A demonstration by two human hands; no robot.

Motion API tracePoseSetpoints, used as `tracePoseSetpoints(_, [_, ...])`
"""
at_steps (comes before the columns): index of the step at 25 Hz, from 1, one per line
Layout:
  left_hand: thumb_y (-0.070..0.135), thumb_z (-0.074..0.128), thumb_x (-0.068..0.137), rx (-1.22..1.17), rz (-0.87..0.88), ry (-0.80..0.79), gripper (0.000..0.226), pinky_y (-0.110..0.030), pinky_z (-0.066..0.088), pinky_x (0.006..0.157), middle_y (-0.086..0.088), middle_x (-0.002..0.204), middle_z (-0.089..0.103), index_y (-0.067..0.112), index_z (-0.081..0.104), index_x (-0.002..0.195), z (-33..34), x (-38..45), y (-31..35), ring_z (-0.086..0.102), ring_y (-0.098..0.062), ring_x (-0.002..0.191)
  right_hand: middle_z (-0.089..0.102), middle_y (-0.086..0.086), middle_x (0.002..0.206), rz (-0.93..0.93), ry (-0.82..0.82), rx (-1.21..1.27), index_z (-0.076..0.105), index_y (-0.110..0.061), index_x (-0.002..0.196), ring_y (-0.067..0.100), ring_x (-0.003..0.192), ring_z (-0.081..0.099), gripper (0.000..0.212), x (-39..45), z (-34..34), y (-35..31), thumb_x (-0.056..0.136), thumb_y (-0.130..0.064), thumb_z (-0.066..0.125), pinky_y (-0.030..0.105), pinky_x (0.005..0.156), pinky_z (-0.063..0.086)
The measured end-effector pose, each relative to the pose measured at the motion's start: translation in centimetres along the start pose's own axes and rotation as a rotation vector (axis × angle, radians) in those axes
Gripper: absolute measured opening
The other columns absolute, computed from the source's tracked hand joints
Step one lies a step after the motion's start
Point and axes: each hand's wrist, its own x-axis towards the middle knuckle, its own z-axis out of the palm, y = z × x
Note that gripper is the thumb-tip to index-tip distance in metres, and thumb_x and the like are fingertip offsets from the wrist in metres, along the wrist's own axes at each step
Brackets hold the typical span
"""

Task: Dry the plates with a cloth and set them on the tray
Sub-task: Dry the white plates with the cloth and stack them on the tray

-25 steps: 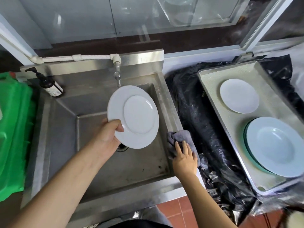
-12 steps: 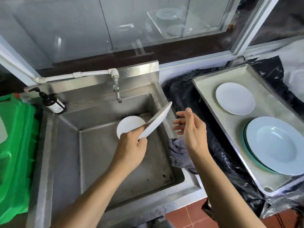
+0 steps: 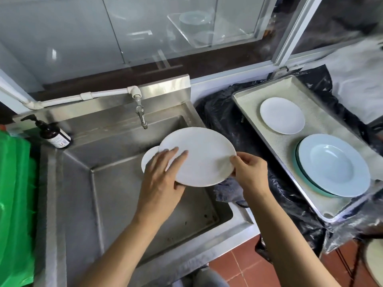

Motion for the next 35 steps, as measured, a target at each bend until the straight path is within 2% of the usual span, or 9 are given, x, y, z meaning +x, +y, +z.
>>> tracePoseSetpoints(2, [-0.005,0.071,0.077,-0.147,-0.224,-0.014,0.084,-0.042,0.039,0.113,-0.006,0.155,0.038,0.022,0.042,0.151,-0.3,0.1,-0.8,0.037,-0.027,0.142,0.069,-0.016,0.06,-0.032,0.04,0.027,0.078,-0.021,0.086,-0.009,0.053,0.061,0.021,-0.1,-0.6,0.3,0.091,-0.008,0.062,0.01,0.046,0.046])
tracePoseSetpoints(5, [-0.008,0.057,0.092,-0.682,-0.568,-0.037,0.067,-0.013,0.046,0.095,0.003,0.145,0.048,0.02,0.039,0.15,-0.8,1.2,-0.5,0.048,-0.017,0.136,0.071,-0.02,0.066,-0.06,0.048,0.045,0.077,-0.027,0.088,-0.011,0.06,0.062,0.02,0.1,-1.4,0.2,0.092,-0.012,0.064,0.01,0.052,0.047])
tracePoseSetpoints(9, [-0.006,0.046,0.097,-0.927,-0.721,0.009,0.052,-0.01,0.053,0.065,0.003,0.127,0.062,0.02,0.048,0.142,-0.8,2.7,0.6,0.061,-0.014,0.118,0.075,-0.017,0.078,-0.04,0.035,0.063,0.077,-0.029,0.093,-0.004,0.076,0.069,0.016,0.7,-2.4,0.8,0.093,-0.017,0.066,0.031,0.075,0.059])
tracePoseSetpoints(15, [-0.001,0.049,0.098,-0.9,-0.748,-0.016,0.052,-0.029,0.054,0.09,-0.004,0.135,0.062,0.015,0.045,0.148,1.5,5.0,4.2,0.064,-0.016,0.115,0.077,-0.013,0.088,-0.103,0.022,0.047,0.076,-0.033,0.093,0.01,0.09,0.072,0.013,4.1,-5.8,2.0,0.096,-0.035,0.064,0.049,0.089,0.059])
tracePoseSetpoints(19, [0.001,0.051,0.097,-0.882,-0.725,-0.004,0.049,-0.027,0.055,0.086,0.012,0.119,0.068,0.019,0.051,0.143,4.4,7.6,7.3,0.068,-0.007,0.106,0.074,-0.008,0.076,-0.142,0.064,-0.004,0.074,-0.038,0.074,0.016,0.081,0.067,0.032,8.1,-9.2,2.7,0.099,-0.024,0.06,0.054,0.084,0.057])
tracePoseSetpoints(22, [0.0,0.052,0.095,-0.883,-0.72,0.0,0.047,-0.027,0.059,0.081,0.018,0.11,0.071,0.025,0.057,0.135,7.2,10.1,9.8,0.07,-0.003,0.098,0.075,0.006,0.078,-0.118,0.052,0.0,0.079,-0.024,0.091,0.022,0.079,0.067,0.019,11.9,-12.1,3.3,0.095,-0.024,0.06,0.056,0.082,0.057])
tracePoseSetpoints(26, [0.0,0.047,0.098,-0.888,-0.726,-0.022,0.041,-0.022,0.059,0.071,0.013,0.104,0.075,0.033,0.063,0.114,10.9,13.5,13.1,0.071,-0.002,0.094,0.068,0.012,0.073,-0.1,0.051,-0.006,0.077,-0.016,0.088,0.017,0.07,0.056,0.019,17.1,-16.0,4.4,0.093,-0.021,0.06,0.046,0.077,0.056])
tracePoseSetpoints(30, [-0.001,0.044,0.099,-0.905,-0.748,-0.037,0.038,-0.021,0.058,0.07,0.015,0.099,0.076,0.025,0.064,0.118,15.0,17.1,16.1,0.073,-0.006,0.094,0.074,-0.016,0.075,-0.074,0.076,0.003,0.083,-0.027,0.096,0.001,0.071,0.063,0.021,22.4,-19.1,5.1,0.092,-0.019,0.063,0.03,0.073,0.049])
tracePoseSetpoints(35, [0.002,0.052,0.098,-0.908,-0.796,-0.052,0.032,-0.028,0.061,0.079,0.0,0.11,0.074,0.018,0.063,0.124,20.0,22.2,18.5,0.072,-0.008,0.095,0.078,-0.003,0.086,-0.036,0.103,0.001,0.083,-0.026,0.096,0.012,0.081,0.068,0.019,29.7,-21.3,6.1,0.089,-0.02,0.066,0.043,0.087,0.055])
